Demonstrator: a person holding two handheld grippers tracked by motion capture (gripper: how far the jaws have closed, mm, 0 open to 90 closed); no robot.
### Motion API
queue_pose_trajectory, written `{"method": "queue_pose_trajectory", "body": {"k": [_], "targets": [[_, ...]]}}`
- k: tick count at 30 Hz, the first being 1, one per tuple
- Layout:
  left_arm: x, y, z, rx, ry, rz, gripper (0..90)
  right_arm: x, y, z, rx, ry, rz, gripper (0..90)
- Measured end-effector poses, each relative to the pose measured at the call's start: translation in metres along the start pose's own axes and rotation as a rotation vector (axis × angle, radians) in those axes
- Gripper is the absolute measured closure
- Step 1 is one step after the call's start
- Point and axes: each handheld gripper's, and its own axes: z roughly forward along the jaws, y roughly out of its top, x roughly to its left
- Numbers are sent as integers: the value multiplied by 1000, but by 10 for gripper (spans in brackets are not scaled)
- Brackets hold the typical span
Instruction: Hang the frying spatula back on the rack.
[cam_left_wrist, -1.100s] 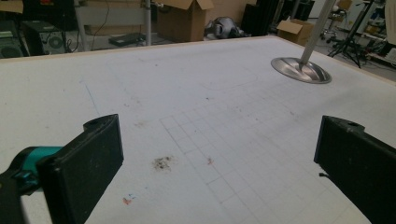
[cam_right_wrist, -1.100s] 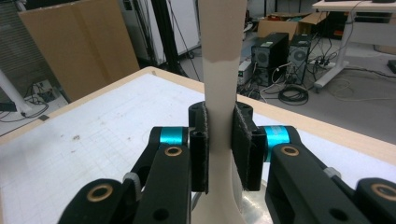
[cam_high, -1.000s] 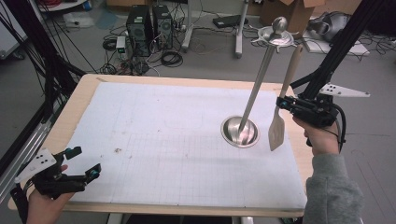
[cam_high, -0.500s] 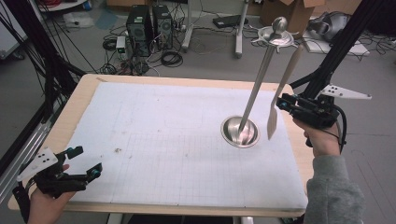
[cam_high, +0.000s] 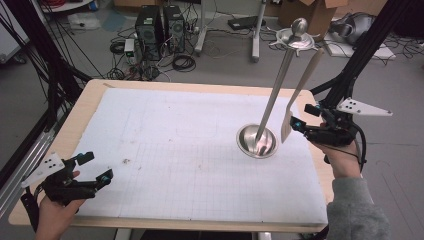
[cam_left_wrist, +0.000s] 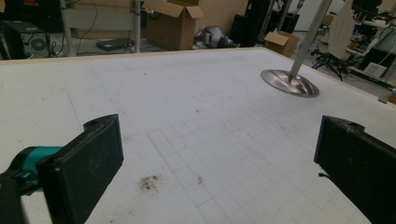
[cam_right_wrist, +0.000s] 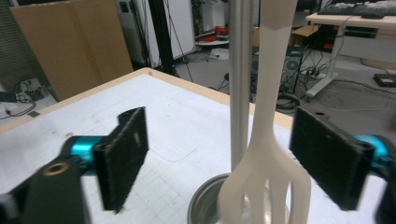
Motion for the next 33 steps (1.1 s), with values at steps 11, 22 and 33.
{"method": "queue_pose_trajectory", "body": {"k": [11,22,33], "targets": [[-1,5,10,-26,-4,4,18,17,-22,-9,-84,-107,-1,119],[-6,16,12,-76,-29,26,17,38,-50,-17,-107,-100,-13,119],[-7,22,16,-94,-53,23,17,59,-76,-18,-54,-25,-41,119]]}}
